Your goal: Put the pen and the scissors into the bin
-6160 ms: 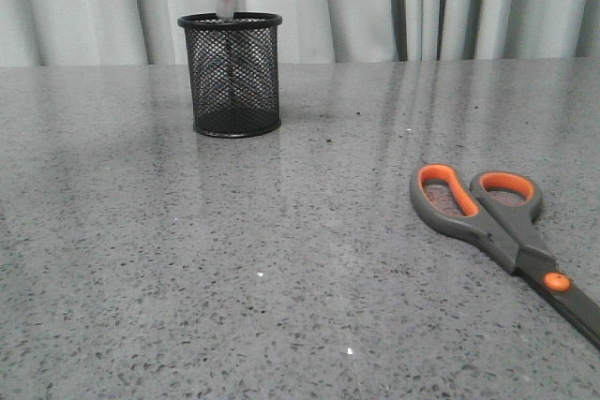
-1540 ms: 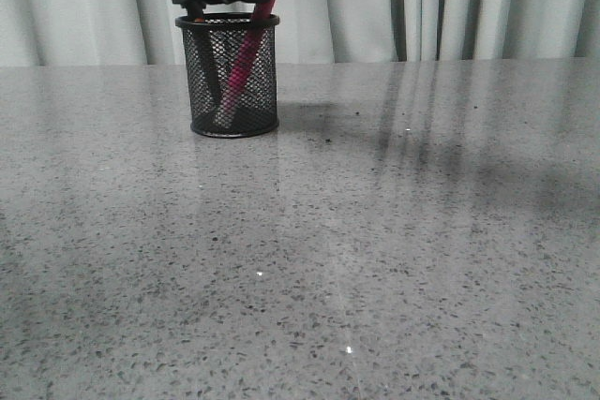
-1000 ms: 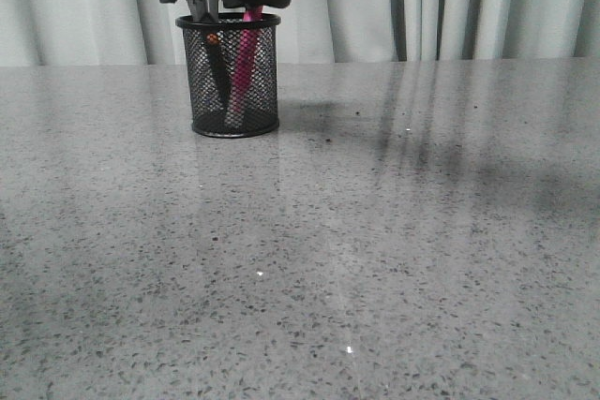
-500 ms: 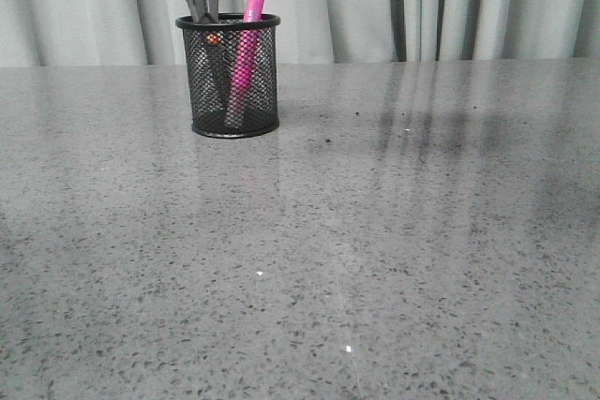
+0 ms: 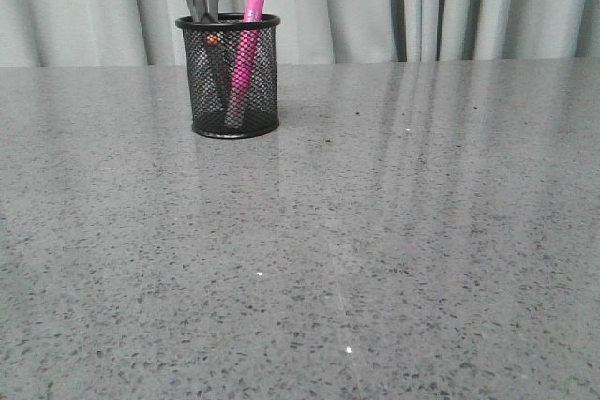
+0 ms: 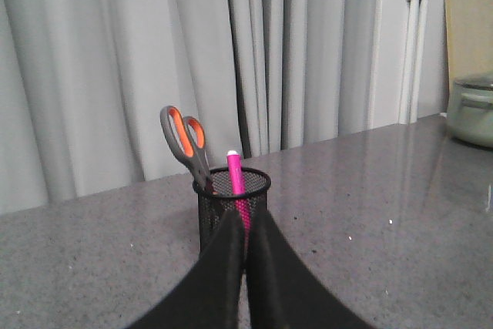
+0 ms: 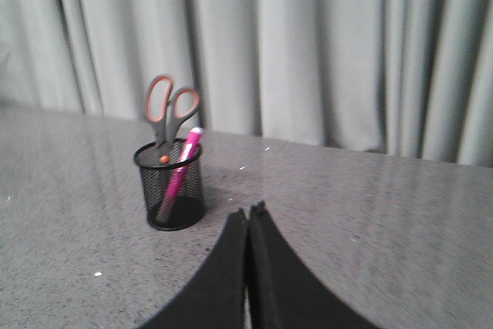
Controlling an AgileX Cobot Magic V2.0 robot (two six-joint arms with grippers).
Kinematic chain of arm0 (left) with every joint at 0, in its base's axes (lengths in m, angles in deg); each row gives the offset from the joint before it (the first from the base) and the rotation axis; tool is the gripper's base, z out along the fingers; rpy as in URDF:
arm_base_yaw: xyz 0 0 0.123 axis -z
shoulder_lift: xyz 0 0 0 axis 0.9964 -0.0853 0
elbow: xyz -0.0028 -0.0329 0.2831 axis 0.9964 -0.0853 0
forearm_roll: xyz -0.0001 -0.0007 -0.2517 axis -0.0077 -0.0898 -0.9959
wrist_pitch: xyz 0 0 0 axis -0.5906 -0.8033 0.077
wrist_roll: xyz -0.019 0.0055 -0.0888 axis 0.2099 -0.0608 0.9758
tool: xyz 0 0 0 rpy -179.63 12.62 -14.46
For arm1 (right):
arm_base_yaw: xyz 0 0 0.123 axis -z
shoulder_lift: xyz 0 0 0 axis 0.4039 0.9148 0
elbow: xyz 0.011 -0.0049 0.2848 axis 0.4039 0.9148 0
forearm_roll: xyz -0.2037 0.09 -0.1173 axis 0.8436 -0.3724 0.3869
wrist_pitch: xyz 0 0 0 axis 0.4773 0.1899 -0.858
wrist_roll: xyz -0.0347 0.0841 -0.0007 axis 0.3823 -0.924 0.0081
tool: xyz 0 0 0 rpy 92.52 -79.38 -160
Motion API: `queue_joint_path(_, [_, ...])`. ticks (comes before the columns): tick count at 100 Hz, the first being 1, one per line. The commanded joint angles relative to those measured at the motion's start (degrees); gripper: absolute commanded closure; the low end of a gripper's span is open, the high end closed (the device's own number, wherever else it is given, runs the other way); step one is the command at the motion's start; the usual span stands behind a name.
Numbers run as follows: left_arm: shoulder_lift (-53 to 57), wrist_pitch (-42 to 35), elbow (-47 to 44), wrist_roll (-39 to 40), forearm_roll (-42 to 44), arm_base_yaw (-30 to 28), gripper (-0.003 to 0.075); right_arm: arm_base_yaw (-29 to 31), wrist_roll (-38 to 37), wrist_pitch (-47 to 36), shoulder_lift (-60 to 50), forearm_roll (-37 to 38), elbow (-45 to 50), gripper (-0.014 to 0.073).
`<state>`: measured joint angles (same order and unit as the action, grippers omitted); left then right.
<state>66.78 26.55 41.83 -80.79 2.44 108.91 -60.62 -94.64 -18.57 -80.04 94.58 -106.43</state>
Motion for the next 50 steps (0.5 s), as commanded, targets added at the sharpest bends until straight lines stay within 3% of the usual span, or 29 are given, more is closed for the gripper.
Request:
queue_joint_path(1, [-0.3, -1.6, 0.6, 0.2, -0.9, -0.2, 0.0739, 0.1, 0.4, 5.9, -6.7, -0.7, 0.1, 0.0664])
queue_joint_path(6, [-0.4, -2.4, 0.6, 0.2, -1.0, 0.0, 0.0739, -0.3, 1.3, 10.8, -5.8, -1.8, -1.3, 0.0664])
queue_joint_path(14, [-0.4, -2.4, 0.6, 0.2, -2.3, -0.3, 0.0739, -0.6, 7.5, 7.1, -3.6, -5.7, -1.5, 0.0663])
queue_joint_path(28, [-0.4, -2.6, 0.6, 0.2, -2.3, -0.2, 0.0739, -0.7, 8.0, -0.3, -2.1, -7.2, -0.9, 0.0664])
queue_joint_path(50, [-0.4, -2.6, 0.6, 0.2, -2.3, -0.2, 0.0739, -0.7, 8.0, -0.6, -2.1, -8.2, 0.6, 0.0664])
